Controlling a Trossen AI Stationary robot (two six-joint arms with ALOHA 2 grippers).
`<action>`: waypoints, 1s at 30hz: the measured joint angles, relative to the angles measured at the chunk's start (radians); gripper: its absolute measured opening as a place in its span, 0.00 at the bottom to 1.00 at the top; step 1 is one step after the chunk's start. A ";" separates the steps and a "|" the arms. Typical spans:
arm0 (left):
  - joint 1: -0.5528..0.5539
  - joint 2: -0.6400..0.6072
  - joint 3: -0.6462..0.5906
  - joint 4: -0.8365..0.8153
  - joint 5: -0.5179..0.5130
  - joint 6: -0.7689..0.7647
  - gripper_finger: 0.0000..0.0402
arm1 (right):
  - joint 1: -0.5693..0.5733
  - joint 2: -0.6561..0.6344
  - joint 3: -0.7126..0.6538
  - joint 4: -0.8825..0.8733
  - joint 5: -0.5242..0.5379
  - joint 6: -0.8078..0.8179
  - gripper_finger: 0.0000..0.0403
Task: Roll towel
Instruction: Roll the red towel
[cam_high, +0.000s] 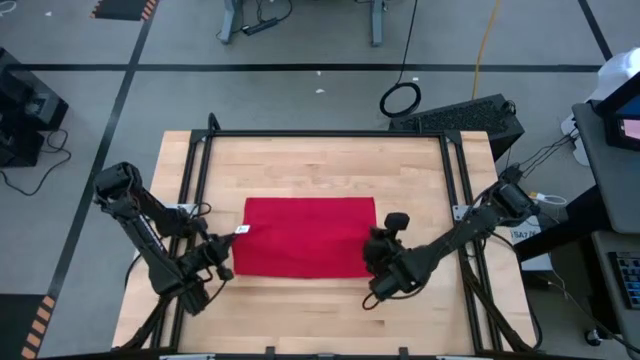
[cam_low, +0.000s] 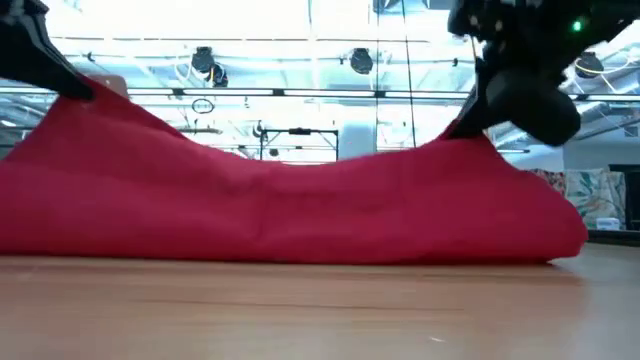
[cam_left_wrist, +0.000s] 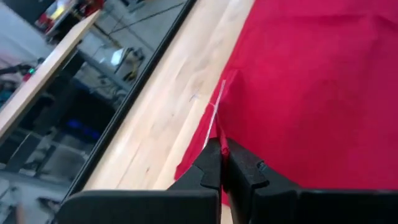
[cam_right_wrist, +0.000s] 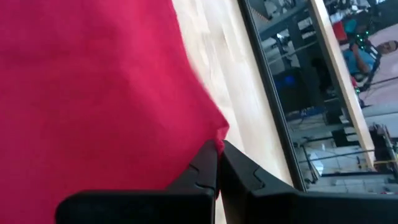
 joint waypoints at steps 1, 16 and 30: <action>0.007 0.000 -0.007 0.002 0.004 0.000 0.02 | -0.006 0.000 -0.013 0.002 -0.002 0.002 0.00; 0.028 0.000 -0.059 0.134 0.011 0.000 0.02 | 0.015 0.000 -0.100 0.174 -0.002 0.090 0.00; 0.042 0.000 -0.059 0.118 0.002 -0.001 0.02 | 0.018 0.000 -0.082 0.216 0.057 0.085 0.00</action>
